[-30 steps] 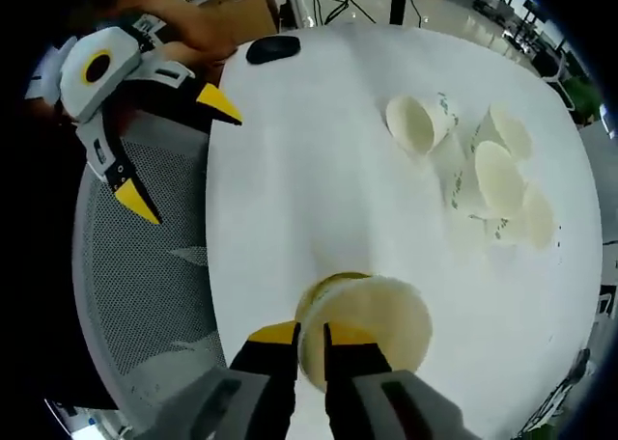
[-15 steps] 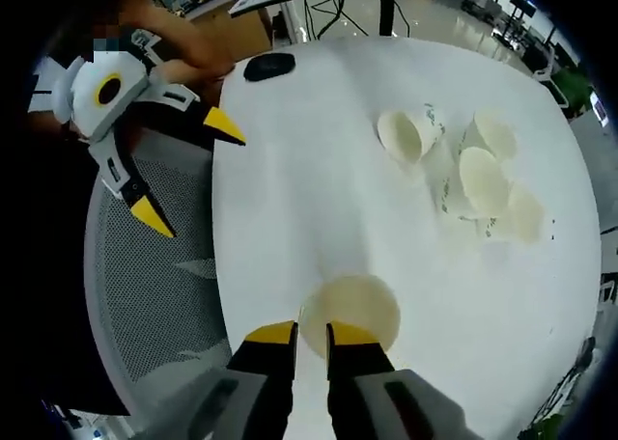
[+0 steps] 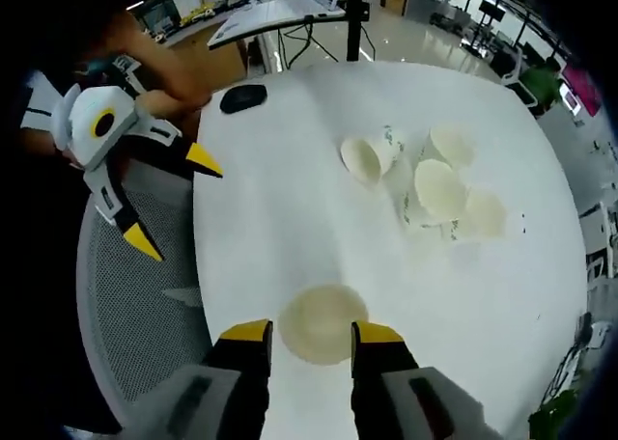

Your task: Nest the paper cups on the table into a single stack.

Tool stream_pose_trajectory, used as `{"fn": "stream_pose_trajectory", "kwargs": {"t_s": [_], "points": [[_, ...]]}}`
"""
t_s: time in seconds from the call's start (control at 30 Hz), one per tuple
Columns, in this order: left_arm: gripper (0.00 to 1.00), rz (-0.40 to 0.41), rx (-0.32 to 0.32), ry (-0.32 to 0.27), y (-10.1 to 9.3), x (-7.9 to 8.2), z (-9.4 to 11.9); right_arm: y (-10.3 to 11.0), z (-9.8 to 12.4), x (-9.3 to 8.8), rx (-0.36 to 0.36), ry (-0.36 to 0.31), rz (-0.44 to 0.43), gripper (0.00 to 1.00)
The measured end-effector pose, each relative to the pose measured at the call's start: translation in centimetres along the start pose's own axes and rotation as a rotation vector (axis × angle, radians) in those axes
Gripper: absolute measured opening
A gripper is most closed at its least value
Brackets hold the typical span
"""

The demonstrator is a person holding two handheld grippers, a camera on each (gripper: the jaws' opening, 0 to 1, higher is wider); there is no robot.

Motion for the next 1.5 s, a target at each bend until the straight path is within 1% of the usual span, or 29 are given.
{"fn": "stream_pose_trajectory", "kwargs": {"t_s": [0.07,0.13,0.2,0.23,0.3,0.4,0.5,0.63,0.83,0.93,1.1,1.23,1.37,1.5], "points": [[0.65,-0.001,-0.002,0.001,0.0,0.0,-0.1,-0.2,0.4,-0.1,-0.006,-0.041,-0.046,0.35],[0.65,-0.003,-0.005,0.002,-0.2,0.0,0.0,-0.5,0.6,-0.4,-0.01,-0.071,-0.083,0.38],[0.65,-0.006,-0.009,0.005,-0.2,0.0,0.0,-0.8,0.8,-0.8,-0.013,-0.088,-0.139,0.4],[0.65,-0.009,-0.01,0.009,-0.2,-0.1,-0.1,-0.8,1.0,-1.0,-0.013,-0.106,-0.155,0.4],[0.65,-0.012,-0.012,0.011,-0.2,-0.1,-0.2,-0.6,1.5,-1.3,-0.012,-0.121,-0.186,0.4],[0.65,-0.014,-0.016,0.016,-0.2,-0.2,-0.3,-0.8,1.8,-1.9,-0.014,-0.16,-0.23,0.45],[0.65,-0.016,-0.019,0.02,-0.2,-0.2,-0.3,-0.9,1.7,-2.5,-0.024,-0.185,-0.243,0.49],[0.65,-0.021,-0.021,0.029,-0.4,-0.3,-0.3,-0.4,2.0,-3.3,-0.036,-0.212,-0.251,0.52],[0.65,-0.019,-0.02,0.034,-0.4,-0.3,-0.2,-0.5,2.2,-4.2,-0.062,-0.258,-0.294,0.58],[0.65,-0.021,-0.019,0.038,-0.5,-0.3,-0.1,-0.2,2.3,-4.6,-0.071,-0.287,-0.305,0.61],[0.65,-0.013,-0.013,0.034,-0.4,-0.2,0.1,0.2,2.4,-5.1,-0.092,-0.332,-0.309,0.7],[0.65,-0.01,-0.011,0.035,-0.2,-0.4,0.0,0.8,2.2,-6.1,-0.105,-0.361,-0.325,0.74],[0.65,-0.009,-0.011,0.036,0.0,-0.5,-0.2,2.1,2.3,-7.1,-0.108,-0.389,-0.363,0.76],[0.65,-0.001,-0.008,0.032,0.2,-0.6,-0.2,3.1,1.9,-8.3,-0.101,-0.403,-0.375,0.84]]}}
Point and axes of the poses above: the point that each gripper's makers call its tool centre point, and the gripper's own axes: z roughly backward along the fingers, y roughly to its left, x roughly out of its top, the point moved 7 cm from there along z, roughly backward along the fingers, and after that the axes turned 10 degrees about -x, right-handed, at the moved point
